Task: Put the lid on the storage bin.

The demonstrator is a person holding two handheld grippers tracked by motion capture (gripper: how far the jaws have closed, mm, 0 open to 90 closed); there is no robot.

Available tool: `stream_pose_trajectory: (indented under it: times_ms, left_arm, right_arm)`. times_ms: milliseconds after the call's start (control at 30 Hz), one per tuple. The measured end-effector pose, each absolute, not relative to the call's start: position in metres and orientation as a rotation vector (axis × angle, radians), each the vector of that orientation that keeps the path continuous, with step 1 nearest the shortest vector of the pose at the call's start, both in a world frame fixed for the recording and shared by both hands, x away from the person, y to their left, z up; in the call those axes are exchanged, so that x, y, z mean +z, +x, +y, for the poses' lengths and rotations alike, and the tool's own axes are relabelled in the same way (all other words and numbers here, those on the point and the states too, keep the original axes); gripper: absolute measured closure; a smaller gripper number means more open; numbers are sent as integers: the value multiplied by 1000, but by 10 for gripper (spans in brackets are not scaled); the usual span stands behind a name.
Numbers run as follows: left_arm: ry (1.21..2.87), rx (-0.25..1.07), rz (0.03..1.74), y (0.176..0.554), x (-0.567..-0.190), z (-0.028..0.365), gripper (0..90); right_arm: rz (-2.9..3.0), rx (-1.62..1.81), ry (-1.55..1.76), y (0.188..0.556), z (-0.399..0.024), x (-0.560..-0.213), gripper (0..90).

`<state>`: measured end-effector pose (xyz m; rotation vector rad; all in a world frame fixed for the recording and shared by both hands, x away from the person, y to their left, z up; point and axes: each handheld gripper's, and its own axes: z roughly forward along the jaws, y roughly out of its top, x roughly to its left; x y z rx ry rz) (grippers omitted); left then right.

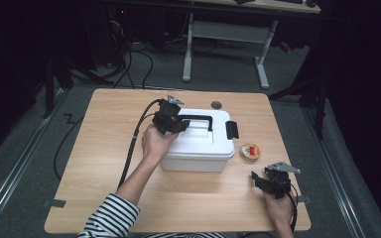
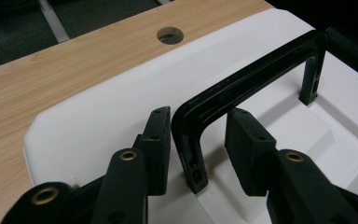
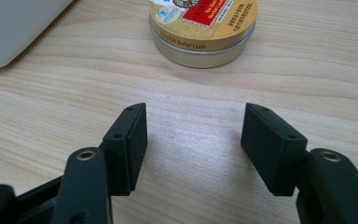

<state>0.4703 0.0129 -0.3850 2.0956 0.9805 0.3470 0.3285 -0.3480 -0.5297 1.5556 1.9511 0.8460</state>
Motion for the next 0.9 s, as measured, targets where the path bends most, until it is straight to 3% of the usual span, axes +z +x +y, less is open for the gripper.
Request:
stream_pose_trajectory:
  times_ms: [900]
  left_arm:
    - [2074,379,933,457,-389,18,736]
  right_arm:
    - [1956,837,1550,328,-347,-530,405]
